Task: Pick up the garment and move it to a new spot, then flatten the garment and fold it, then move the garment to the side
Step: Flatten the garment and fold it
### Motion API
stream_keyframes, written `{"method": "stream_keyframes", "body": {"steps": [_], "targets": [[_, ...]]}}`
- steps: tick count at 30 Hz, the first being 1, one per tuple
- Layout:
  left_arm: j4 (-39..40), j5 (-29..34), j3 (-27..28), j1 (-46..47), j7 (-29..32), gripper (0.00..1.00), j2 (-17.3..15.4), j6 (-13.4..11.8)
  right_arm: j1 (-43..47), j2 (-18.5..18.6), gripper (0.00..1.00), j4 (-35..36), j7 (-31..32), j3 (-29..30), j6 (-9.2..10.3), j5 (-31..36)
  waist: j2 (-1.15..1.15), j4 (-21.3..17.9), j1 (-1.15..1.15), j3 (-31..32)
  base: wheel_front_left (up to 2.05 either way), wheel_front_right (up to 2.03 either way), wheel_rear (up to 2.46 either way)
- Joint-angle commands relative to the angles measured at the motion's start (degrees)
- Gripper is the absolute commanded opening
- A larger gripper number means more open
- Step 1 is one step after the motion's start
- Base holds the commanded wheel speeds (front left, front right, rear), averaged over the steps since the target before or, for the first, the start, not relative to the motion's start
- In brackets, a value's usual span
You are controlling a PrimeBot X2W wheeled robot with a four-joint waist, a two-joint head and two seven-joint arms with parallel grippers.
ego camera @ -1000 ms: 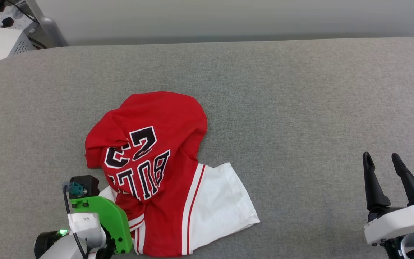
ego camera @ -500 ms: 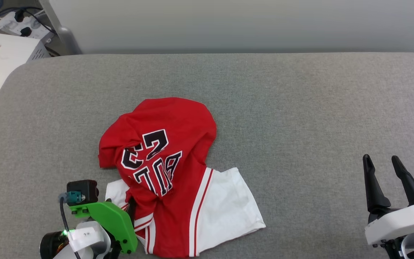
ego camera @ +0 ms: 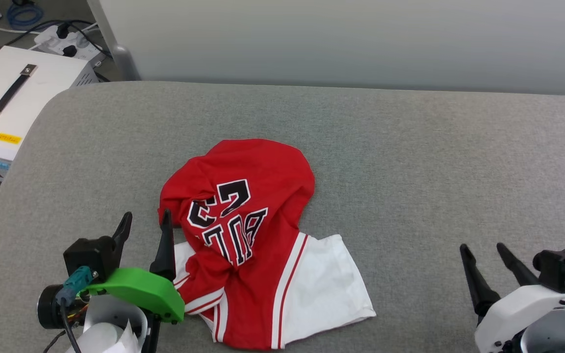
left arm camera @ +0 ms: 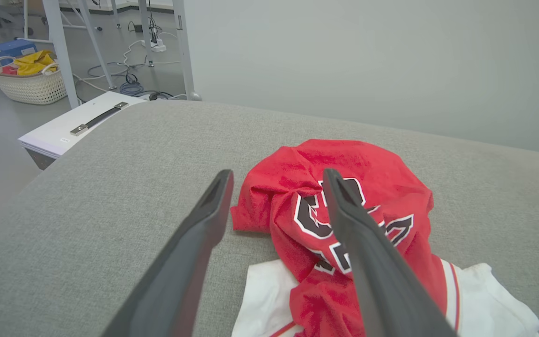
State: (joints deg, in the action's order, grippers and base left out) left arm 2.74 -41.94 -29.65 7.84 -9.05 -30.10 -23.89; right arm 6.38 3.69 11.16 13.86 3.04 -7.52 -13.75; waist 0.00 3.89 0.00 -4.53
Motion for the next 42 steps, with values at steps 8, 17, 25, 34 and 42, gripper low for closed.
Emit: {"method": "stream_keyframes", "body": {"steps": [8,17,25,34,42], "targets": [[4.4,3.5,-2.4,1.1,-1.8,1.00,2.3,-1.4,-6.4,10.3,1.00,-9.6,14.7,-16.8,0.03,-9.1,0.00,5.6,0.00,-2.1,0.00,0.00,0.00],[3.7,3.8,-3.5,2.5,-2.9,1.00,5.1,-1.3,-14.4,14.3,1.00,-17.1,22.1,-28.6,0.03,-14.8,0.00,9.1,0.00,-4.5,0.00,0.00,0.00],[2.0,3.5,-3.3,2.6,-3.8,1.00,6.3,-0.7,-14.6,15.7,0.90,-21.9,33.0,-34.7,0.03,-20.0,0.00,10.1,0.00,-5.4,0.00,0.00,0.00],[0.9,3.1,-2.8,1.6,-4.1,1.00,5.9,-0.9,-17.2,16.3,0.00,-19.4,28.3,-29.0,0.03,-20.8,0.00,8.5,0.00,-4.0,0.00,0.00,0.00],[0.9,2.8,-2.9,0.5,-3.0,1.00,4.5,-1.1,-13.0,17.5,0.00,-13.0,26.4,-13.6,0.03,-16.2,0.00,5.3,0.00,-2.8,0.00,0.00,0.00]]}}
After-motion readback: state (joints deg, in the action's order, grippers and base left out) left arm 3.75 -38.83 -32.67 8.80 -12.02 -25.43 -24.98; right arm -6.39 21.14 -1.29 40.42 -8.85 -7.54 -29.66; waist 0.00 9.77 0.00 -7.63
